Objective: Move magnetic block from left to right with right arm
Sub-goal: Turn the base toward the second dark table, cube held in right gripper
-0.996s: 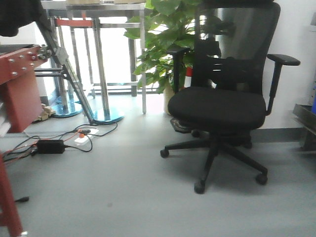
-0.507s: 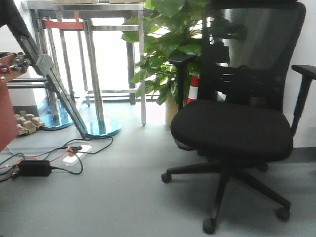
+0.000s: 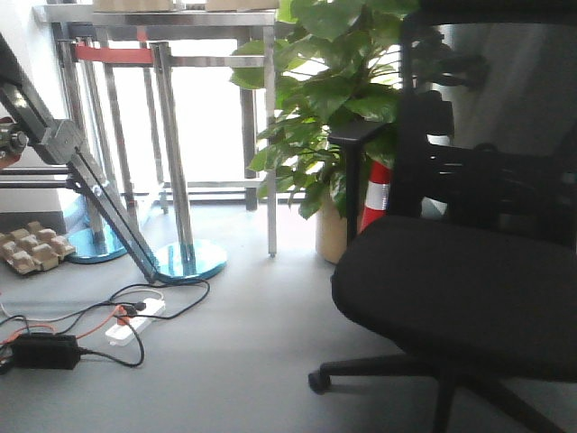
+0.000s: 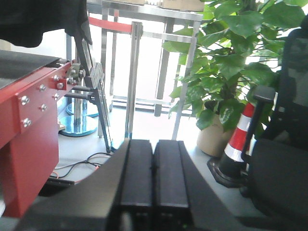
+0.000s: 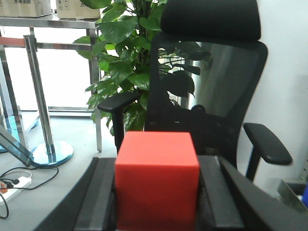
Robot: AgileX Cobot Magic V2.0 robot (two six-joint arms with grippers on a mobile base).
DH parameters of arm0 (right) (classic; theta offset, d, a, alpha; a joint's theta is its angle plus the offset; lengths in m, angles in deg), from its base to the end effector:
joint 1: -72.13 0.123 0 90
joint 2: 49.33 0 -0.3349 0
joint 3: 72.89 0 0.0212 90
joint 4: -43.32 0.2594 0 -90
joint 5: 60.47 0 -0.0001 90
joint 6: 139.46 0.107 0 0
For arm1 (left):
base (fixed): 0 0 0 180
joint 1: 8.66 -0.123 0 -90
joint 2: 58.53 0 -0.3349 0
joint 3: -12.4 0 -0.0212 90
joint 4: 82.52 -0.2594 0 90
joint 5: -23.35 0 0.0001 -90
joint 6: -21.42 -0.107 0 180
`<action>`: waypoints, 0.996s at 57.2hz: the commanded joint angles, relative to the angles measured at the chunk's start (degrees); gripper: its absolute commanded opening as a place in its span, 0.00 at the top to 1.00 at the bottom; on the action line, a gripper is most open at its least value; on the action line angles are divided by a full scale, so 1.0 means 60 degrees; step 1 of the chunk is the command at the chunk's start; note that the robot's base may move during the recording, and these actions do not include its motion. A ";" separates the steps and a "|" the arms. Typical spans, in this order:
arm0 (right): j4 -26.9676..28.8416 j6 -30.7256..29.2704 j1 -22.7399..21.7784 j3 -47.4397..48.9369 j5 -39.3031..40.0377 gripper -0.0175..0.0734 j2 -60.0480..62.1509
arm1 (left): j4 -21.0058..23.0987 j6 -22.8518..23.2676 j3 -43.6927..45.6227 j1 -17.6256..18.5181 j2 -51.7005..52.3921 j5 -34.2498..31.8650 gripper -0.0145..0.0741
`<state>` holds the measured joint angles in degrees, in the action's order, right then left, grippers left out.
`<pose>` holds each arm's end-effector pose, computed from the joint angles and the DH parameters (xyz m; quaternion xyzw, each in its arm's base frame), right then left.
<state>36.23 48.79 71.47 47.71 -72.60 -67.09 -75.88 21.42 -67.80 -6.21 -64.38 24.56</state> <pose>0.0362 -0.0032 0.3049 0.0213 0.7018 -0.0050 0.7120 0.0310 -0.0016 0.2012 -0.0243 0.6895 -0.0582 0.7215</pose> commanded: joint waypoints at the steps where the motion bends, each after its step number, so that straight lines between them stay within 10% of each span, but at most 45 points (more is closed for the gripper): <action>1: -0.0101 -0.0078 -0.0024 0.0276 0.0864 0.56 -0.0078 | 0.0016 0.0000 -0.0074 0.0040 0.0083 -0.0743 0.98; 57: -0.0101 -0.0078 -0.0024 0.0276 0.0864 0.56 -0.0078 | 0.0016 0.0000 -0.0074 0.0040 0.0083 -0.0743 0.98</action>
<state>36.23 48.79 71.47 47.71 -72.60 -67.09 -75.88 21.42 -67.80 -6.21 -64.38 24.56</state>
